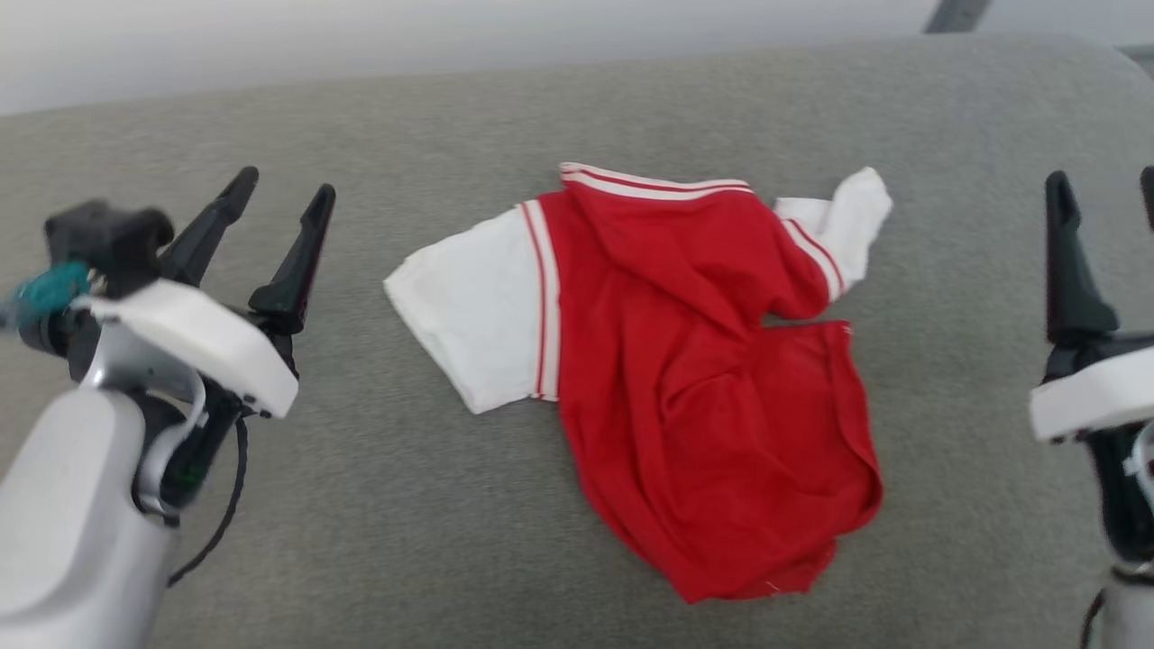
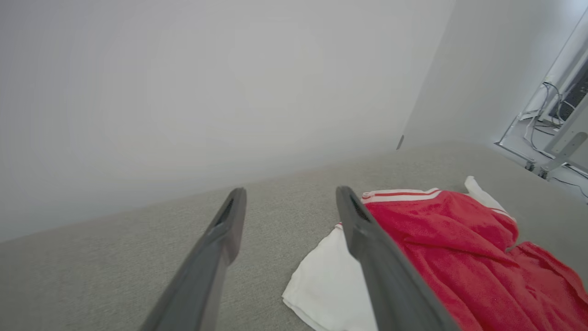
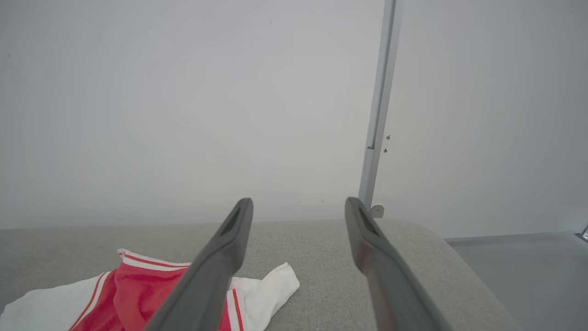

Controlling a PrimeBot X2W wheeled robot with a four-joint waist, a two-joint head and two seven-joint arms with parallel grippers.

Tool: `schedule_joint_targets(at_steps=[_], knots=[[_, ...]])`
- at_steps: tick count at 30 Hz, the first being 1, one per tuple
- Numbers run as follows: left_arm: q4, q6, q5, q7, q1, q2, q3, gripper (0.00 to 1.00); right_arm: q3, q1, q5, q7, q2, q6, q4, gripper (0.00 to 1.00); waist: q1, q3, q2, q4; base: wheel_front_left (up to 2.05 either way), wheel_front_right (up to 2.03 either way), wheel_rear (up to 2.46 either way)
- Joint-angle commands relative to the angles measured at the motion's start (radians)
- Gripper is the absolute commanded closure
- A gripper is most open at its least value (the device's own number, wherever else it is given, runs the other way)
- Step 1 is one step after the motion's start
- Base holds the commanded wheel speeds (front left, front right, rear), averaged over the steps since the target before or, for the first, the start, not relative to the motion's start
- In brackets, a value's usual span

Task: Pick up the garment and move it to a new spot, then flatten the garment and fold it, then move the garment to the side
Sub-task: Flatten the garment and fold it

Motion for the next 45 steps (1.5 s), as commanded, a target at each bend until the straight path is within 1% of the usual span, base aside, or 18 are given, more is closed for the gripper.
schedule_joint_targets(at_steps=[1, 5, 6, 7, 8, 9, 10, 14, 19, 23, 24, 28, 29, 32, 33, 35, 37, 45], knots=[[0.023, -0.004, -0.036, 0.052, -0.035, 0.020, -0.025, 0.00, 0.003, 0.024, -0.011, -0.020, 0.026, -0.001, -0.019, 0.00, 0.0000, 0.015, 0.0000, -0.036, 0.00, 0.00, 0.00], [0.091, -0.004, -0.137, 0.223, -0.101, 0.048, -0.094, 0.00, 0.006, 0.061, -0.006, -0.047, 0.068, -0.001, -0.052, 0.00, 0.0000, 0.034, 0.0000, -0.070, 0.00, 0.00, 0.00], [0.091, -0.004, -0.137, 0.223, -0.101, 0.048, -0.094, 0.00, 0.006, 0.061, -0.006, -0.047, 0.068, -0.001, -0.052, 0.00, 0.0000, 0.034, 0.0000, -0.070, 0.00, 0.00, 0.00], [0.106, -0.004, -0.147, 0.263, -0.119, 0.056, -0.112, 0.00, 0.008, 0.068, 0.001, -0.051, 0.076, -0.001, -0.059, 0.00, 0.0000, 0.041, 0.0000, -0.077, 0.00, 0.00, 0.00], [0.148, -0.003, -0.184, 0.347, -0.150, 0.065, -0.138, 0.00, 0.011, 0.079, 0.005, -0.054, 0.084, -0.001, -0.069, 0.00, 0.0000, 0.053, 0.0000, -0.091, 0.00, 0.00, 0.00], [0.166, -0.003, -0.195, 0.380, -0.168, 0.068, -0.148, 0.00, 0.015, 0.080, 0.010, -0.055, 0.088, -0.001, -0.075, 0.00, 0.0000, 0.061, 0.0000, -0.098, 0.00, 0.00, 0.00], [0.212, -0.003, -0.205, 0.457, -0.192, 0.074, -0.173, 0.00, 0.018, 0.079, 0.022, -0.059, 0.092, -0.001, -0.080, 0.00, 0.0000, 0.074, 0.0000, -0.111, 0.00, 0.00, 0.00], [0.298, 0.005, -0.232, 0.578, -0.238, 0.082, -0.194, 0.00, 0.026, 0.066, 0.041, -0.067, 0.096, -0.001, -0.090, 0.00, 0.0000, 0.102, 0.0000, -0.134, 0.00, 0.00, 0.00], [0.409, 0.051, -0.227, 0.696, -0.274, 0.083, -0.221, 0.00, 0.037, 0.057, 0.069, -0.077, 0.097, -0.001, -0.083, 0.00, 0.0000, 0.133, 0.0000, -0.155, 0.00, 0.00, 0.00], [0.491, 0.090, -0.255, 0.750, -0.282, 0.048, -0.217, 0.00, 0.051, 0.046, 0.086, -0.085, 0.097, -0.001, -0.072, 0.00, 0.0000, 0.152, 0.0000, -0.165, 0.00, 0.00, 0.00], [0.513, 0.107, -0.273, 0.770, -0.282, 0.033, -0.212, 0.00, 0.053, 0.043, 0.087, -0.087, 0.097, -0.001, -0.070, 0.00, 0.0000, 0.155, 0.0000, -0.167, 0.00, 0.00, 0.00], [0.570, 0.133, -0.325, 0.876, -0.272, -0.033, -0.221, 0.00, 0.058, 0.025, 0.085, -0.087, 0.097, -0.001, -0.063, 0.00, 0.0000, 0.164, 0.0000, -0.170, 0.00, 0.00, 0.00], [0.575, 0.137, -0.333, 0.898, -0.271, -0.046, -0.229, 0.00, 0.057, 0.022, 0.084, -0.085, 0.097, -0.001, -0.061, 0.00, 0.0000, 0.165, 0.0000, -0.169, 0.00, 0.00, 0.00], [0.559, 0.112, -0.348, 0.912, -0.274, -0.084, -0.244, 0.00, 0.055, 0.007, 0.086, -0.084, 0.097, -0.001, -0.061, 0.00, 0.0000, 0.170, 0.0000, -0.164, 0.00, 0.00, 0.00], [0.556, 0.111, -0.345, 0.913, -0.276, -0.092, -0.251, 1.00, 0.052, 0.005, 0.088, -0.085, 0.097, -0.001, -0.061, 0.00, 0.0000, 0.173, 0.0000, -0.160, 0.00, 0.00, 0.00], [0.557, 0.099, -0.324, 0.916, -0.284, -0.086, -0.268, 1.00, 0.049, 0.000, 0.096, -0.086, 0.097, -0.001, -0.059, 0.00, 0.0000, 0.177, 0.0000, -0.150, 0.00, 0.00, 0.00], [0.552, 0.085, -0.310, 0.884, -0.303, -0.069, -0.266, 1.00, 0.044, -0.004, 0.088, -0.083, 0.097, -0.001, -0.053, 0.00, 0.0000, 0.180, 0.0000, -0.138, 0.00, 0.00, 0.00], [0.498, 0.051, -0.295, 0.789, -0.304, 0.063, -0.214, 1.00, -0.007, 0.015, 0.079, -0.070, 0.097, -0.001, -0.042, 0.00, 0.0000, 0.149, 0.0000, -0.069, 0.00, 0.00, 0.00]])
